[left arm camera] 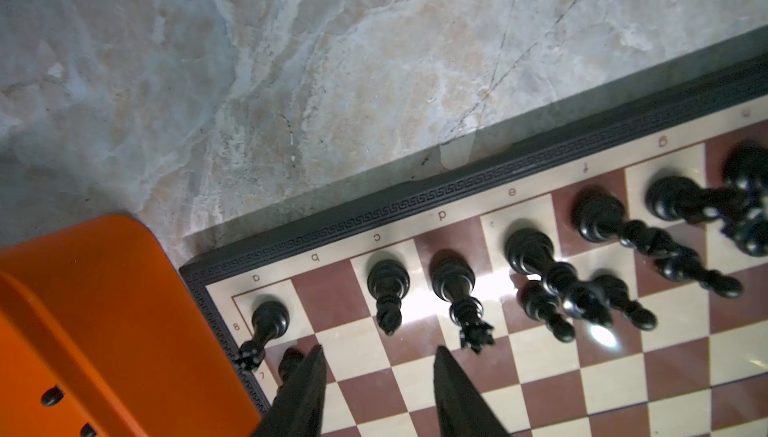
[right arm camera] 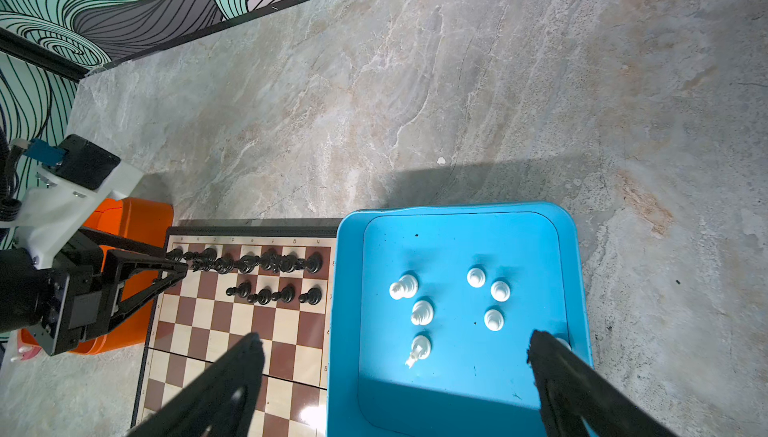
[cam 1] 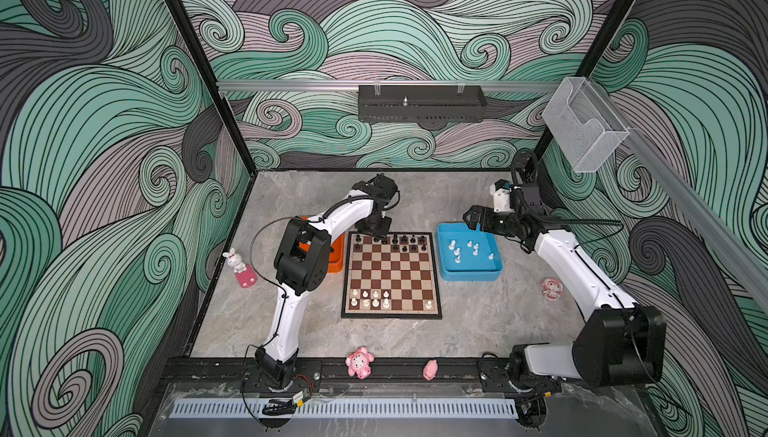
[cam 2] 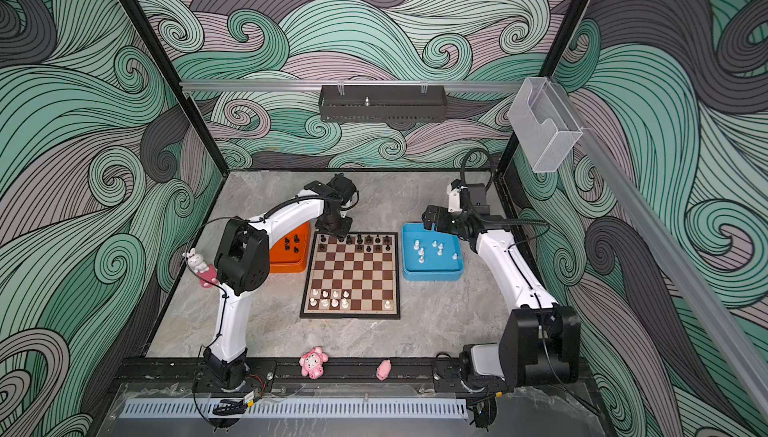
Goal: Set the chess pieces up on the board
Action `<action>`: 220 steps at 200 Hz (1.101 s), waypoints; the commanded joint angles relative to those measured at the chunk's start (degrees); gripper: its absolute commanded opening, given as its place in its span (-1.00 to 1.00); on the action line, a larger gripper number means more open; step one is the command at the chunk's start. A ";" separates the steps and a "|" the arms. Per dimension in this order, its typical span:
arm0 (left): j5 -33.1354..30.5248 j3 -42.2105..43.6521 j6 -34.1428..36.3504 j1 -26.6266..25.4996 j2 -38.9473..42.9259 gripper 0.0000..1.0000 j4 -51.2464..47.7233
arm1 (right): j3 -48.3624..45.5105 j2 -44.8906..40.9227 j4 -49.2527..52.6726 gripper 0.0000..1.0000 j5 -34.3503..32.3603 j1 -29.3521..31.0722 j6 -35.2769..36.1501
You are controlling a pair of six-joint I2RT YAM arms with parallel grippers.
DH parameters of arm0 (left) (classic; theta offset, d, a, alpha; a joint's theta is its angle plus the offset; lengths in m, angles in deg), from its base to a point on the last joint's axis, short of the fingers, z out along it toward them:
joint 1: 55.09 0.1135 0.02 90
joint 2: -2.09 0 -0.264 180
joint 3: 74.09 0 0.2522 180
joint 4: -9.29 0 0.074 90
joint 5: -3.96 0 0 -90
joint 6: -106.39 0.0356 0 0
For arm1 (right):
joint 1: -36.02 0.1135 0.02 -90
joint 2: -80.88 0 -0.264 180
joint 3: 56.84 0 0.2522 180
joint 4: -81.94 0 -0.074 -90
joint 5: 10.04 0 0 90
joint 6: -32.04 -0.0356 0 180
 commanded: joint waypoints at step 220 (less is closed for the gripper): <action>6.37 -9.42 -1.16 -1.72 -4.86 -0.24 -4.27 | -0.25 1.00 0.13 0.98 0.99 -0.42 0.19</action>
